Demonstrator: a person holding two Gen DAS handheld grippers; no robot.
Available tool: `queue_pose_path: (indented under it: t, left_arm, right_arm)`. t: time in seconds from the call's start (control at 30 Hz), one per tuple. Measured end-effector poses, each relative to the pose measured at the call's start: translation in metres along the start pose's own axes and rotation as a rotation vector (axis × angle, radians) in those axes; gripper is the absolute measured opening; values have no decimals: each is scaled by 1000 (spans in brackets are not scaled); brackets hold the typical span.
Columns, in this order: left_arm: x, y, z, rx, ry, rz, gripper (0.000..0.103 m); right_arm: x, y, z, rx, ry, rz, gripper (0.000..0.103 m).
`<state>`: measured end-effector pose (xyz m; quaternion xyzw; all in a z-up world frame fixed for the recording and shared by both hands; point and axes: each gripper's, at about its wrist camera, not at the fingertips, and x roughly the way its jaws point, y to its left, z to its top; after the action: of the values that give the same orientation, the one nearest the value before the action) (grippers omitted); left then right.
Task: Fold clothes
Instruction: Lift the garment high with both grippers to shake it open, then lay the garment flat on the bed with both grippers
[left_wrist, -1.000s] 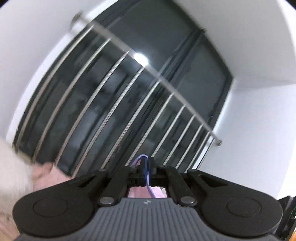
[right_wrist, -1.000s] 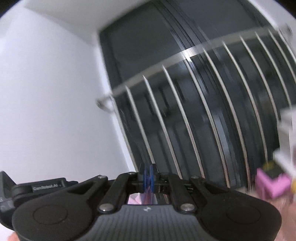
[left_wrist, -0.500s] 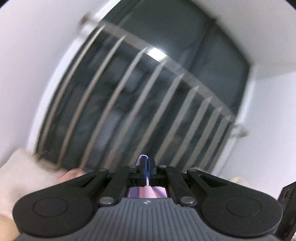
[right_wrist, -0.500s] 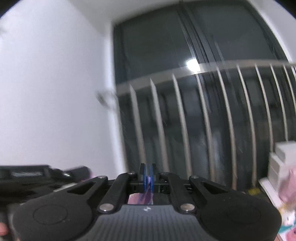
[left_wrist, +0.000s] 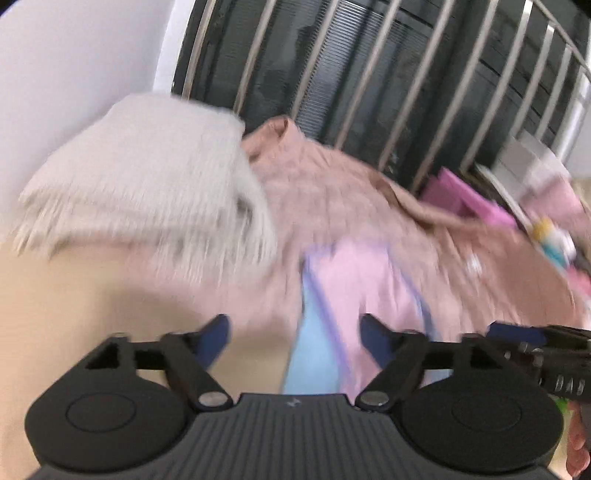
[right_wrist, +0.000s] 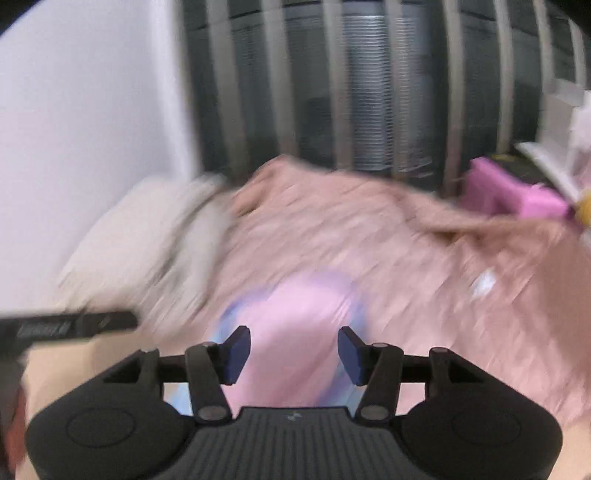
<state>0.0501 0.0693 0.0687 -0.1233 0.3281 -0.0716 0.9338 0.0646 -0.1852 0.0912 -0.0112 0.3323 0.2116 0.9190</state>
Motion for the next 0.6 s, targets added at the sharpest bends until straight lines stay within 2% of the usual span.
queue_pose_path:
  t: [0.07, 0.13, 0.17, 0.2, 0.23, 0.27, 0.3, 0.33, 0.47, 0.6]
  left_arm:
    - [-6, -7, -36, 34, 40, -19, 89]
    - [-2, -21, -50, 64, 49, -50, 89]
    - [1, -26, -53, 63, 47, -54, 89]
    - [4, -31, -56, 62, 45, -57, 88]
    - [8, -36, -58, 68, 42, -56, 78]
    - [13, -41, -58, 85, 40, -49, 54]
    - [17, -44, -58, 96, 46, -46, 36]
    - [20, -43, -56, 90, 56, -50, 1]
    - [29, -40, -48, 57, 85, -68, 0]
    - [28, -18, -21, -81, 43, -109, 0]
  right_arm:
    - [-2, 10, -42, -29, 66, 46, 49]
    - [11, 13, -70, -40, 116, -1, 49]
    - [16, 12, -80, -33, 116, -29, 49]
    - [15, 12, -82, -29, 93, -41, 44]
    - [13, 13, -84, -27, 68, -52, 33]
    - [12, 13, -85, -24, 42, -63, 23]
    - [12, 10, -85, -12, 43, -75, 4]
    - [13, 7, -84, 12, 41, -67, 2]
    - [6, -3, -79, 60, -13, -60, 0]
    - [-5, -14, -60, 68, -90, -64, 0]
